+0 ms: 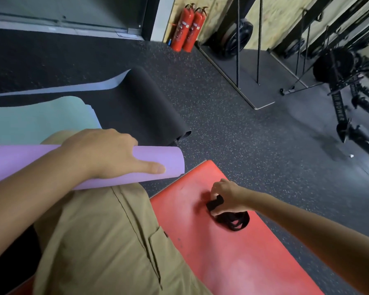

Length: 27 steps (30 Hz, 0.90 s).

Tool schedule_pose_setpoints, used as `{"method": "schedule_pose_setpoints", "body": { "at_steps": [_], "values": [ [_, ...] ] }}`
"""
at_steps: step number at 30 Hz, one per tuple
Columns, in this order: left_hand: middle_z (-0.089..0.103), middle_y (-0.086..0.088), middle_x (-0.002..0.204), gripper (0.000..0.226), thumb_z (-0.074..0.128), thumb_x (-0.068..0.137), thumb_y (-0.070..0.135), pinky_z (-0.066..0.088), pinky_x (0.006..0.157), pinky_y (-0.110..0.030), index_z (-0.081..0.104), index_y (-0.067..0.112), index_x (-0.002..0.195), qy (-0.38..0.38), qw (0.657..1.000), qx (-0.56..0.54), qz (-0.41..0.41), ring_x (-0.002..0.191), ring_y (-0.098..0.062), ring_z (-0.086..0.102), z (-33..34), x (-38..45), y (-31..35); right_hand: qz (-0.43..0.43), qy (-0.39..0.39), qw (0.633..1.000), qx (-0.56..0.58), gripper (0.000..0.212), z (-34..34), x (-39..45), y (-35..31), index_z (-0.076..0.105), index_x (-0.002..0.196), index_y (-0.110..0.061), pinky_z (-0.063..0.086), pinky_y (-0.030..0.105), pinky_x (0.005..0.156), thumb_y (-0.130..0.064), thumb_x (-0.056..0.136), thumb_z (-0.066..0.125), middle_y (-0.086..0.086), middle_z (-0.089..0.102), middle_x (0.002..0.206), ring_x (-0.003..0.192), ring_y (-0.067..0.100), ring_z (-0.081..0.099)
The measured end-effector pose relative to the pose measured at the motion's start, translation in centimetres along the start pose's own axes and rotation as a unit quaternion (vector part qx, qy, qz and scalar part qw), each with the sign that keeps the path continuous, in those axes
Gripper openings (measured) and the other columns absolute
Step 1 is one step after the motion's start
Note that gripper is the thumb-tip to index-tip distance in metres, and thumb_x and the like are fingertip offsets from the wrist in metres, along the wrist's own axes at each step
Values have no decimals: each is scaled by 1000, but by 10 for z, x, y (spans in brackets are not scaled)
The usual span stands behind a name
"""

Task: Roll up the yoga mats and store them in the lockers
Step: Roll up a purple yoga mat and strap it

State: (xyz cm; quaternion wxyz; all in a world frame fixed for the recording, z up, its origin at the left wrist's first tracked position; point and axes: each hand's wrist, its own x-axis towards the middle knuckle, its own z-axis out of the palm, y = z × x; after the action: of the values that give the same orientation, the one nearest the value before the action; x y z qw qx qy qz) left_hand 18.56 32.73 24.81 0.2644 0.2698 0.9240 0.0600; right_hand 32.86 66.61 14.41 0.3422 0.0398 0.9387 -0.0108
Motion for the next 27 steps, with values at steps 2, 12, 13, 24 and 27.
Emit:
{"method": "schedule_pose_setpoints", "body": {
  "at_steps": [2,12,13,24,27],
  "values": [
    [52,11,103,88,33,62,103,37,76,-37,52,39,119,-2,1000,3,-5,97,-21,53,1,3,0,17,-11,994,107,28,-10,-3,3,64,95,-27,48,29,79,-45,83,81,-11,56,94,88,10,53],
    [53,13,95,87,33,61,104,39,76,-37,54,36,112,-8,1000,-6,-1,94,-21,56,2,12,-1,-14,114,774,623,25,-38,-14,1,63,85,-10,44,33,81,-31,87,75,9,63,79,78,22,61],
    [54,12,97,88,32,60,104,39,77,-37,55,37,113,-8,1000,-6,-2,95,-21,56,2,12,-1,-17,104,745,659,25,-38,-13,-4,61,82,-12,43,35,80,-32,87,74,7,59,77,76,22,60],
    [60,9,108,85,32,58,105,44,85,-38,54,38,106,-9,1000,-19,-7,98,-22,58,3,18,-5,-124,44,556,821,42,-54,-8,-81,58,135,-13,61,37,80,-10,96,46,14,64,134,101,28,70],
    [60,8,113,87,32,59,105,43,83,-38,54,38,110,-9,1000,-20,-13,101,-23,58,3,18,-6,-144,43,560,815,46,-57,-6,-96,58,138,-14,60,28,67,-2,94,51,9,68,130,88,19,75]
  ]
}}
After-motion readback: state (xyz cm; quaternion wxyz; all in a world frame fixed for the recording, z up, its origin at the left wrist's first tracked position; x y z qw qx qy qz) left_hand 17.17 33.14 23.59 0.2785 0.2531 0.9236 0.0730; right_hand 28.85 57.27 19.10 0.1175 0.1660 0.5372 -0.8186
